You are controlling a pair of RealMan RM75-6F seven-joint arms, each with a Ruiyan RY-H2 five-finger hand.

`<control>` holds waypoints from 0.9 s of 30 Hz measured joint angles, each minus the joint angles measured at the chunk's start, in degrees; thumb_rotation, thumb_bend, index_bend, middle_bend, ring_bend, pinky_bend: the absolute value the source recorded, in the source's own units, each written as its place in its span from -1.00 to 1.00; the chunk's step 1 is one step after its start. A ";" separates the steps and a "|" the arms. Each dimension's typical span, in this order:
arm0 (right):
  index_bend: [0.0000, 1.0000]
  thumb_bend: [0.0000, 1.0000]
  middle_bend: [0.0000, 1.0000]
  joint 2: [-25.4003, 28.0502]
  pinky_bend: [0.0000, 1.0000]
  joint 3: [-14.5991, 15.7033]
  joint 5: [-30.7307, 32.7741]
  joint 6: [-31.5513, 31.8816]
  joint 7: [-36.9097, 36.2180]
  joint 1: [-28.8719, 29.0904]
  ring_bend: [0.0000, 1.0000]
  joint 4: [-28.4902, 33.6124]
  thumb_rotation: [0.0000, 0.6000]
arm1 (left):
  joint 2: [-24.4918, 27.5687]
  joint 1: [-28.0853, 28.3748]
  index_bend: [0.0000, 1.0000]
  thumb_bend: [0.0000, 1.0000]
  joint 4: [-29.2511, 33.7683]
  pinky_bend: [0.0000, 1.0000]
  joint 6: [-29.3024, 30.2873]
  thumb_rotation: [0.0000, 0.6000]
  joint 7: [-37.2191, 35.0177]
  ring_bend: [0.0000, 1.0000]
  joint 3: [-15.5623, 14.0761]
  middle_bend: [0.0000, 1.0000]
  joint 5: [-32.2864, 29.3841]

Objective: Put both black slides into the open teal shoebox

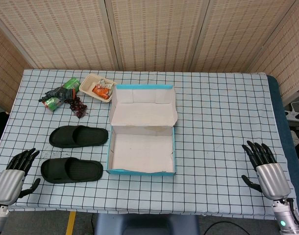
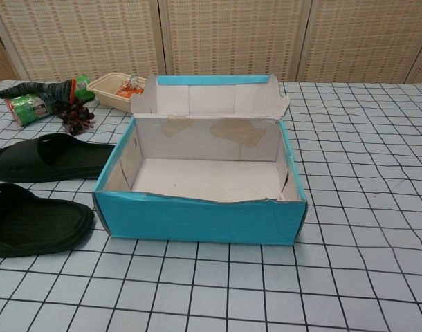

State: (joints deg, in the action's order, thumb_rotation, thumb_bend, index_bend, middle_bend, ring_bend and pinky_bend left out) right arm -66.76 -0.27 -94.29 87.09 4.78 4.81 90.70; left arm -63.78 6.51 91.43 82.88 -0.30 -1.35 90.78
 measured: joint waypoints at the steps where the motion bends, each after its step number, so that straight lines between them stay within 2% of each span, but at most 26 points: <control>1: -1.00 -0.75 -1.00 -0.01 -1.00 0.04 -0.03 -0.11 -0.06 0.04 -1.00 -0.01 1.00 | 0.03 -0.01 -1.00 -0.22 0.10 -0.81 -0.17 1.00 0.17 -1.00 -0.07 -1.00 -0.13; 6: -1.00 -0.76 -1.00 0.65 -1.00 0.60 -0.33 -1.17 -1.02 0.35 -1.00 0.34 1.00 | 0.17 0.52 -1.00 -0.23 0.65 -0.83 -2.31 1.00 -0.73 -1.00 -0.64 -1.00 -0.42; 12: -1.00 -0.76 -1.00 1.79 -1.00 1.24 -1.05 -1.45 -2.93 0.48 -1.00 1.10 1.00 | -0.04 2.16 -1.00 -0.23 -1.11 -0.85 -4.52 1.00 -12.22 -1.00 -1.69 -1.00 1.67; 15: -1.00 -0.76 -1.00 2.31 -1.00 1.47 -0.75 -2.30 -3.25 0.61 -1.00 1.81 1.00 | -0.89 2.90 -1.00 -0.23 -2.63 -0.87 -5.75 1.00 -14.48 -1.00 -1.80 -1.00 1.73; 20: -1.00 -0.76 -1.00 2.28 -1.00 1.29 -1.08 -1.43 -3.43 0.55 -1.00 1.97 1.00 | -2.60 4.73 -1.00 -0.22 -4.40 -0.89 -10.25 1.00 -10.44 -1.00 -2.00 -1.00 0.75; 27: -1.00 -0.75 -1.00 2.31 -1.00 0.98 -1.85 0.54 -5.67 0.07 -1.00 1.28 1.00 | -5.65 6.58 -1.00 -0.25 -5.78 -0.90 -15.99 1.00 -5.21 -1.00 -1.99 -1.00 -3.67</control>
State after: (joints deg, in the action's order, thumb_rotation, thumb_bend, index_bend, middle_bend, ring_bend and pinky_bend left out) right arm -64.45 0.71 -96.14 87.64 -0.88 4.87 91.98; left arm -69.43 13.09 85.65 66.88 -5.51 -3.34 87.10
